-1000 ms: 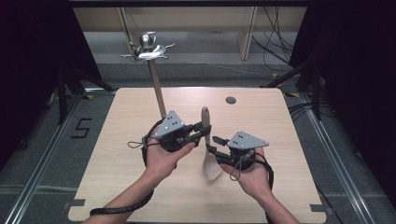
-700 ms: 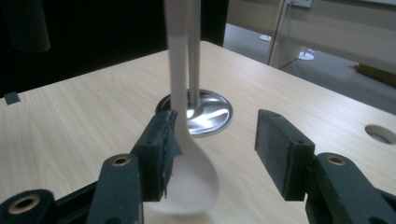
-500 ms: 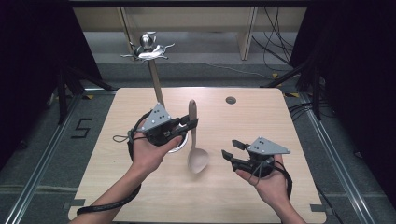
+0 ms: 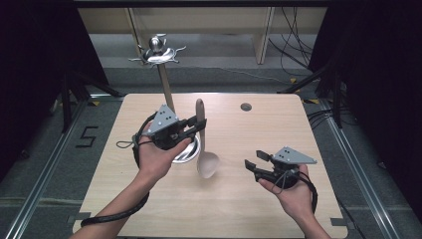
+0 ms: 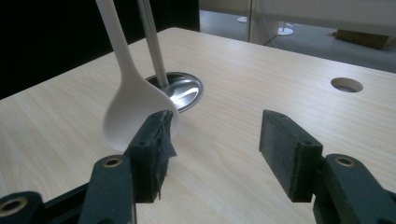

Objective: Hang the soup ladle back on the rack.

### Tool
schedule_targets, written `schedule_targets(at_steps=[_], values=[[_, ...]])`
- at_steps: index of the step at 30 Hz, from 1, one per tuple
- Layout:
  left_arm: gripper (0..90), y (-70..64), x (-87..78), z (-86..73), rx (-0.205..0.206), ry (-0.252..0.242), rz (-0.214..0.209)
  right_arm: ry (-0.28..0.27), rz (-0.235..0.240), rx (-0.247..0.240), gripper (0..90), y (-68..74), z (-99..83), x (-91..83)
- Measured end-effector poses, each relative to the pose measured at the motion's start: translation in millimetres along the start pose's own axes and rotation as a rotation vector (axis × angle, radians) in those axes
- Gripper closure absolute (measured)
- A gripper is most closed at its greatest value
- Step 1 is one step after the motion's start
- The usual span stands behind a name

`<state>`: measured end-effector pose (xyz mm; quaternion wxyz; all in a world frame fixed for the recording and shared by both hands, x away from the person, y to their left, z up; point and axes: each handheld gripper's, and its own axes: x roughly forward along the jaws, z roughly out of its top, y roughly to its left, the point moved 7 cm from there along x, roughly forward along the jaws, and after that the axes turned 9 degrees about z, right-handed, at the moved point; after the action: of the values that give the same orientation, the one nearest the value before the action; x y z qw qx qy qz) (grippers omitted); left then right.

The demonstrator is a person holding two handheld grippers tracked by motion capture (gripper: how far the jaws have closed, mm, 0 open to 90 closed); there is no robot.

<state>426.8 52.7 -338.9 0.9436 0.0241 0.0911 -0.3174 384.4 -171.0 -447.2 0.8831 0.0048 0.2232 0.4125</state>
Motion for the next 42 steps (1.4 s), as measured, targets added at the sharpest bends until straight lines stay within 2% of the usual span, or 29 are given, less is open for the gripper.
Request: schedule_targets(at_steps=[1,3,4,5,6,7,8,11,12,13,16,17,18,20,21,22,23,26,30,31,36,38,39,41,42], values=[[74.4,0.0,0.0,0.0,0.0,0.0,0.0,-0.02,0.008,-0.024,43.9,-3.6,0.9,1.3],[74.4,3.4,0.3,2.5,-0.006,-0.003,0.018,-0.009,0.0,-0.007,43.8,-4.4,-0.8,-1.3],[74.5,5.2,0.4,3.4,-0.003,-0.003,0.026,-0.006,-0.007,-0.03,43.8,-7.6,-1.1,-2.2],[74.4,5.2,0.4,3.4,-0.003,-0.003,0.026,-0.015,-0.005,-0.002,43.8,-6.8,-2.4,-1.6],[74.5,8.3,0.6,5.2,-0.001,-0.003,0.035,-0.011,-0.01,-0.02,43.8,-9.9,-2.6,-3.0],[74.4,9.3,0.8,6.2,-0.006,-0.005,0.039,-0.012,-0.011,-0.018,43.8,-11.4,-4.3,-2.5],[74.5,11.0,1.0,7.2,-0.005,-0.004,0.045,-0.01,-0.009,0.016,43.8,-9.7,-5.8,-2.9],[74.5,13.0,1.3,8.8,-0.006,-0.004,0.052,0.002,-0.023,0.001,43.8,-13.1,-8.3,-4.5],[74.5,14.6,1.5,10.9,-0.007,-0.006,0.061,-0.005,-0.013,0.023,43.7,-12.0,-9.0,-3.8],[74.5,16.7,2.0,13.1,0.015,-0.016,0.066,-0.009,-0.018,0.014,43.7,-12.8,-9.5,-3.5],[74.5,17.6,2.2,16.6,0.015,-0.021,0.074,-0.003,-0.023,0.011,43.6,-14.7,-10.5,-5.1],[74.4,18.1,2.3,17.8,0.019,-0.024,0.075,0.004,-0.019,0.036,43.6,-12.8,-11.7,-5.3],[74.4,18.2,2.5,18.9,0.016,-0.027,0.077,0.008,-0.019,0.038,43.6,-13.0,-12.6,-5.7],[74.4,18.7,2.7,20.3,0.013,-0.029,0.08,0.014,-0.03,0.0,43.6,-17.4,-13.4,-6.6],[74.5,19.0,2.9,20.9,0.011,-0.03,0.082,0.01,-0.032,0.026,43.6,-15.8,-14.4,-6.1],[74.5,19.6,3.0,21.2,0.015,-0.028,0.083,0.0,-0.024,0.011,43.6,-17.7,-13.8,-5.3],[74.5,19.8,3.1,21.6,0.013,-0.028,0.085,0.007,-0.021,0.026,43.6,-16.8,-14.1,-6.1],[74.5,20.7,3.9,22.5,0.009,-0.029,0.089,0.002,-0.03,0.007,43.6,-18.6,-14.4,-6.4],[74.5,21.9,4.7,23.5,0.01,-0.027,0.091,0.008,-0.027,0.016,43.6,-18.7,-15.3,-6.9],[74.5,22.2,4.9,24.3,0.008,-0.027,0.092,0.007,-0.017,0.062,43.6,-15.5,-16.2,-6.7],[74.4,25.2,5.8,28.1,0.008,-0.025,0.099,0.008,-0.027,0.047,43.6,-17.5,-17.0,-6.2],[74.5,25.8,6.3,29.0,0.009,-0.025,0.1,0.011,-0.025,0.062,43.6,-16.5,-17.0,-6.5],[74.5,26.5,6.9,30.2,0.008,-0.024,0.102,0.01,-0.023,0.039,43.6,-18.8,-16.5,-6.4],[74.5,27.1,7.1,30.9,0.006,-0.023,0.107,0.011,-0.024,0.04,43.5,-18.9,-16.6,-6.5],[74.5,26.5,7.1,31.5,-0.018,-0.013,0.108,0.009,-0.024,0.038,43.4,-19.3,-16.7,-6.6]])
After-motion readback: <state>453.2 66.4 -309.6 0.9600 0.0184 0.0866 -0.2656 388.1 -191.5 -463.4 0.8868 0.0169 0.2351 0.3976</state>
